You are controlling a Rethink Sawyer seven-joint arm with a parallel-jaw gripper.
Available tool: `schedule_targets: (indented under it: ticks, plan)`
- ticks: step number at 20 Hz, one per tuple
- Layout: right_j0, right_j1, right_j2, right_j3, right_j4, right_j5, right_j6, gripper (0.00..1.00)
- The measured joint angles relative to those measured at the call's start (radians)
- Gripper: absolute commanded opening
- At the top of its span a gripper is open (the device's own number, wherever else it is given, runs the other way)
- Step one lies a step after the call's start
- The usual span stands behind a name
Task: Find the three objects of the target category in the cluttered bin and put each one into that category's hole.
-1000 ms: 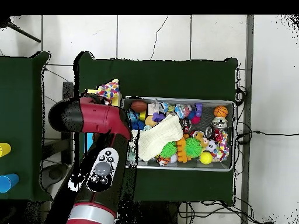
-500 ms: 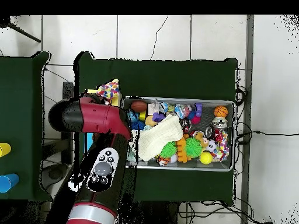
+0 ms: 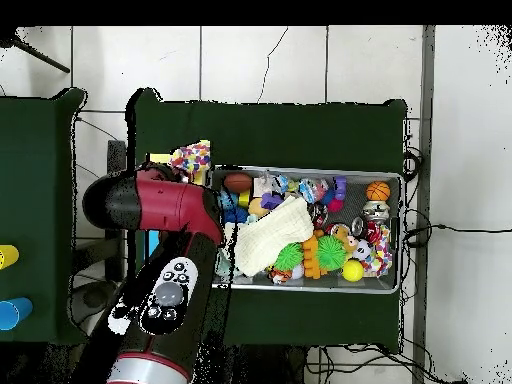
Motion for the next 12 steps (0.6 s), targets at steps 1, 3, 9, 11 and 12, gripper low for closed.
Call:
schedule_targets:
  ticks: [1,3,9,11,12]
  plan:
    - [0.004,0.002,-0.006,0.0,0.0,0.002,0.0,0.0]
    - [0.013,0.007,-0.023,0.0,0.0,0.007,0.0,0.0]
    - [0.017,0.011,-0.033,0.003,0.007,0.011,0.0,0.0]
    - [-0.005,0.0,-0.009,0.012,0.01,0.008,0.0,0.0]
    - [-0.013,-0.005,0.002,0.016,0.011,0.007,0.0,0.0]
